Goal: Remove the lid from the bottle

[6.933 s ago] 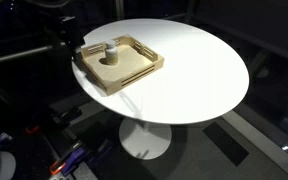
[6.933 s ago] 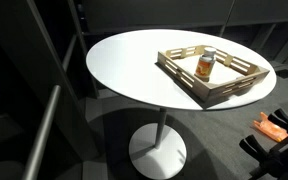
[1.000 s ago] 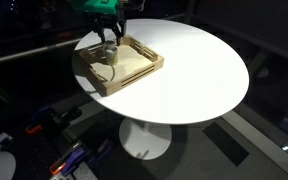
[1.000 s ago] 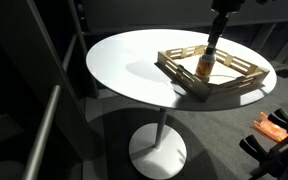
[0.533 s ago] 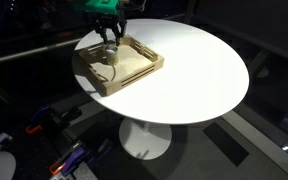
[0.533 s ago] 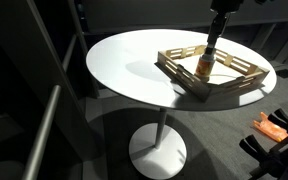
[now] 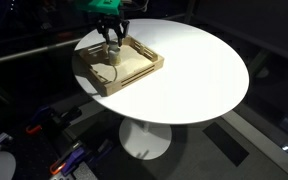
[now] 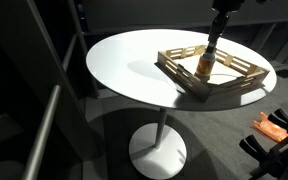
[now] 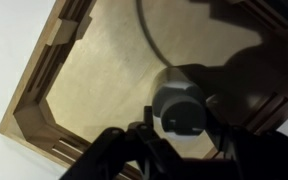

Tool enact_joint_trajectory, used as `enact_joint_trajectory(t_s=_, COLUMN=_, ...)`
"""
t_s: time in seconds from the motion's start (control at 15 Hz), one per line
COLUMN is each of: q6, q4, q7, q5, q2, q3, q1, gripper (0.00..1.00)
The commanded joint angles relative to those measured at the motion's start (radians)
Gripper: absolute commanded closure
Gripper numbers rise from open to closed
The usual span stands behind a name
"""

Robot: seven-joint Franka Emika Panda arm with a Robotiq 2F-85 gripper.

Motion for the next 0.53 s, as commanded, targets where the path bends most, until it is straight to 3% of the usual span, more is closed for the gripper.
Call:
enact_joint_trajectory(t_s=0.0, q6=-0.003, q4=0.022, q7=0.035, q5=-0.029, q2=0.009, q3=-0.006, q1=-0.009, gripper=0.43)
enact_joint_trajectory(t_s=0.47, q6=-0.002, q4=0.021, q7=0.043, q5=-0.031, q2=0.008, q3=-0.025, q1=-0.019, gripper=0.43)
